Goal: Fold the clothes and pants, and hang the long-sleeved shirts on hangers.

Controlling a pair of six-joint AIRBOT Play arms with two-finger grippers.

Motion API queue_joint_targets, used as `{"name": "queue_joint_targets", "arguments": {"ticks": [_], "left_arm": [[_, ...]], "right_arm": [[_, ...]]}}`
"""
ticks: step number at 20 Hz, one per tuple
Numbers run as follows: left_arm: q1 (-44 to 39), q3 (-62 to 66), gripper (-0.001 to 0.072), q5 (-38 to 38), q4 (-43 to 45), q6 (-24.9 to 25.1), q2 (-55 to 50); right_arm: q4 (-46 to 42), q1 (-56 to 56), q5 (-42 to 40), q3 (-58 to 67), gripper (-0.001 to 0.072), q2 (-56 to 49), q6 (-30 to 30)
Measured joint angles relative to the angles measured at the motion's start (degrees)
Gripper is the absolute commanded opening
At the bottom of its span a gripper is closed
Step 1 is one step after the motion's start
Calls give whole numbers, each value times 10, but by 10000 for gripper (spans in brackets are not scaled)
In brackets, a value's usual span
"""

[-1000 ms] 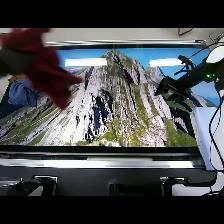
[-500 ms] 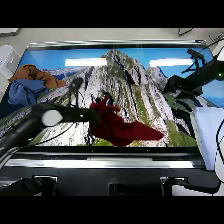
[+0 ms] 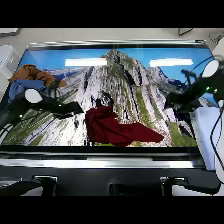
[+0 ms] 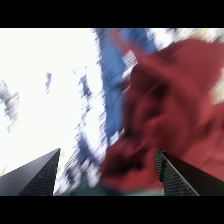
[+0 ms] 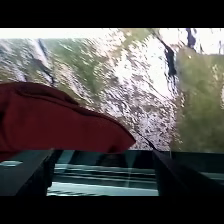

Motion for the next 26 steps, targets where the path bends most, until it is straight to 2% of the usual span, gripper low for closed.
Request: {"name": "queue_joint_targets", "arguments": {"ticks": [3,7,8,10,11,12,13,26], "left_arm": [[10,-47,706,-25,-38,44,-2],[-38,-122,705,32,-108,92,-3],[-51,-134,684,47,-118,98,-6],[-73,-149,320,70,-130,107,-15],[-80,-154,160,80,-135,110,-20],[-85,-157,62,87,-138,112,-24],[-88,-160,25,93,-139,114,-28],[-96,-165,24,103,-146,133,-30]], "right_arm": [[-12,0,-19,-82,714,0,-4],[-17,0,-25,-151,714,0,-13],[-18,0,-25,-161,714,0,-14],[-18,0,-27,-177,714,0,-16],[-17,0,-27,-184,714,0,-17],[-16,0,-30,-192,714,0,-18],[-14,0,-35,-201,713,0,-17],[78,0,-137,-291,699,0,-12]]}}
